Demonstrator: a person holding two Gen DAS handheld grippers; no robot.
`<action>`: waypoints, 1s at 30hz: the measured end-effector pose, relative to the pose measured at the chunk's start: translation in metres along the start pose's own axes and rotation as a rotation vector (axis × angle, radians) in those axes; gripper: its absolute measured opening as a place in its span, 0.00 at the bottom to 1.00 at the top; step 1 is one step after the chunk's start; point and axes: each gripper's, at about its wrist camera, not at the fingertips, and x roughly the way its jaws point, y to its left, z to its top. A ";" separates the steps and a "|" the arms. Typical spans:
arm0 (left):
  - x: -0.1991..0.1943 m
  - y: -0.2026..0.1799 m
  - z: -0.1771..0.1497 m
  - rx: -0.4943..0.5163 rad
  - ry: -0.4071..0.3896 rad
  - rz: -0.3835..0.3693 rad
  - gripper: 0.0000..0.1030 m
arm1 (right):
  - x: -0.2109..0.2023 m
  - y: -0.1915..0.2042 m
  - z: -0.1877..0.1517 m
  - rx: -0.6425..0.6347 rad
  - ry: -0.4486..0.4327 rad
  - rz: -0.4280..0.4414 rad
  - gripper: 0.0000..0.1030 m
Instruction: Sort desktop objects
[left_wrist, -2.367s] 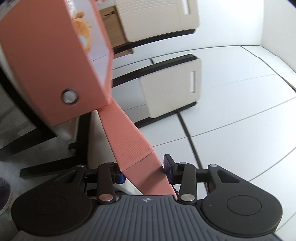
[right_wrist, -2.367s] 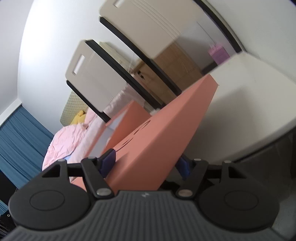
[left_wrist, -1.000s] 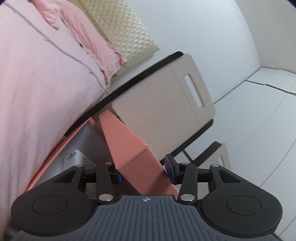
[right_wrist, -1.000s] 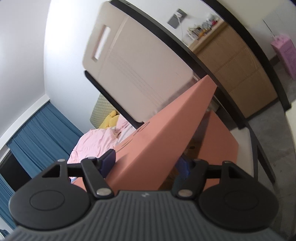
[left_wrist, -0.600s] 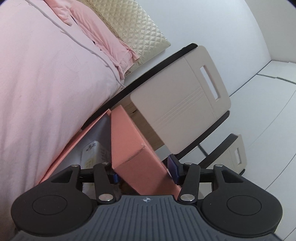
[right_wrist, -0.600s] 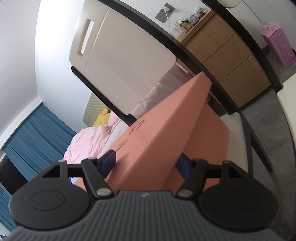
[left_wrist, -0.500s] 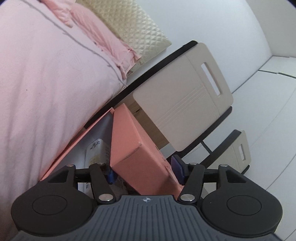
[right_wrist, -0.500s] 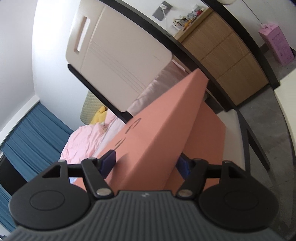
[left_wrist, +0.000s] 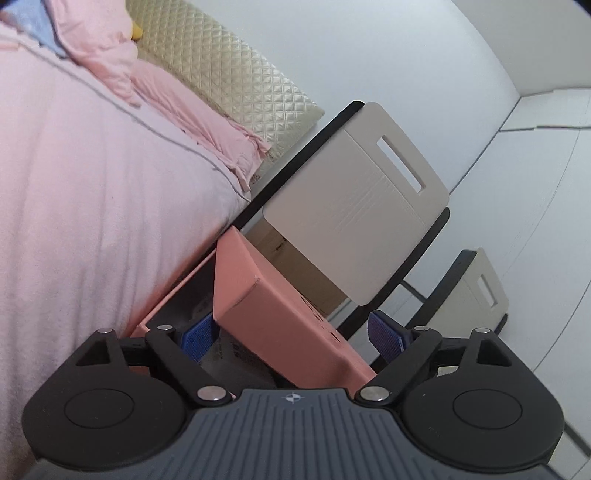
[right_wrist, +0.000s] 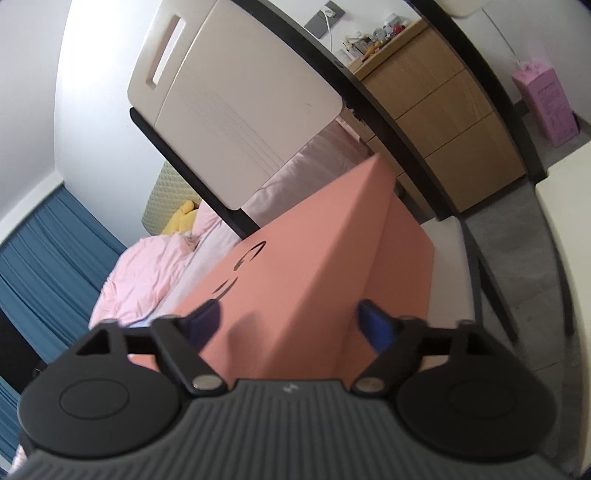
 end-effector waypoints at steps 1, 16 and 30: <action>0.000 -0.001 -0.002 0.004 -0.008 0.006 0.87 | -0.004 0.002 -0.002 -0.008 -0.014 0.002 0.93; -0.022 -0.004 -0.016 0.003 -0.175 -0.018 0.87 | -0.091 0.080 -0.107 -0.319 -0.163 -0.224 0.92; -0.035 -0.006 -0.014 -0.009 -0.243 -0.015 0.89 | -0.046 0.090 -0.169 -0.433 -0.060 -0.407 0.55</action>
